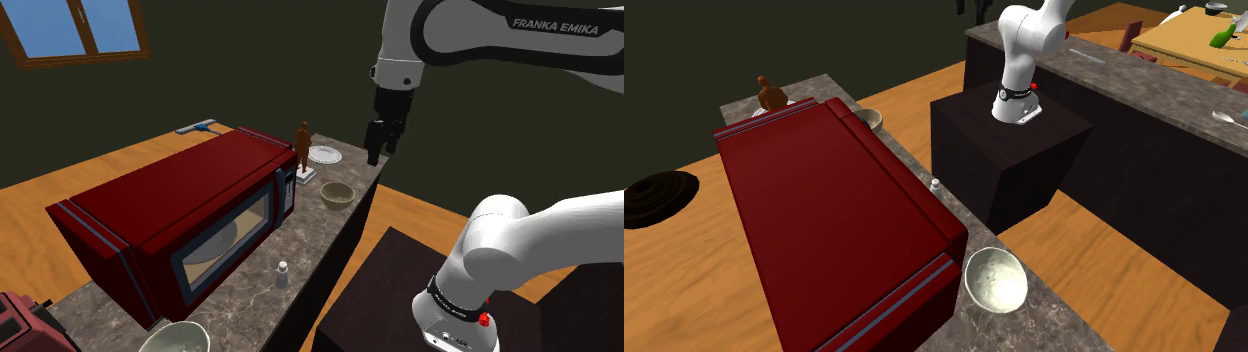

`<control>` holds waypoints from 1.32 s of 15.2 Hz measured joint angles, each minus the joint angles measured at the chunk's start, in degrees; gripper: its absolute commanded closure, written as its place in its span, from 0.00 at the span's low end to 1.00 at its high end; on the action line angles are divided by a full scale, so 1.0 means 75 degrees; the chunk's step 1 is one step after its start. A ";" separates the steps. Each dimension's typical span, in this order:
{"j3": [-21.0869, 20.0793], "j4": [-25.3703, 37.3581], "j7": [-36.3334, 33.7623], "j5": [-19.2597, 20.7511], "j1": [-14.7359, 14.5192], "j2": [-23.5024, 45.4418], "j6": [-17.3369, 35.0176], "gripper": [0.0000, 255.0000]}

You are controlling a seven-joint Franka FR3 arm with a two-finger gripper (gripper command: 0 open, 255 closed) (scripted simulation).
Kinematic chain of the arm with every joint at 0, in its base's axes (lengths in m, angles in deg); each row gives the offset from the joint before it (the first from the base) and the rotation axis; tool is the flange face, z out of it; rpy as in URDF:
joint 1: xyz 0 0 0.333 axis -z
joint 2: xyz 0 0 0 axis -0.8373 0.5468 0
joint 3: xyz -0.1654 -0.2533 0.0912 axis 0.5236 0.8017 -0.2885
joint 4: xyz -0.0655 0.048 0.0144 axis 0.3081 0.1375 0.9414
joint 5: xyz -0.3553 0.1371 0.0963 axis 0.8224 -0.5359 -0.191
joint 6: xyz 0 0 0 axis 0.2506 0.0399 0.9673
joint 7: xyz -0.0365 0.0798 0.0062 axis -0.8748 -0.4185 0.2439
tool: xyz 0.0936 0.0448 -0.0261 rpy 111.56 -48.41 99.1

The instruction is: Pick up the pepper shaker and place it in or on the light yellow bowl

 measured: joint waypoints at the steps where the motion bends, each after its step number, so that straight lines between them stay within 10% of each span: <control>1: 0.0000 0.0000 0.0000 0.0000 0.0000 0.0000 0.0000 0.00; 20: -0.1467 -0.1774 -0.1662 -0.0560 -0.0063 0.3198 0.5004 0.00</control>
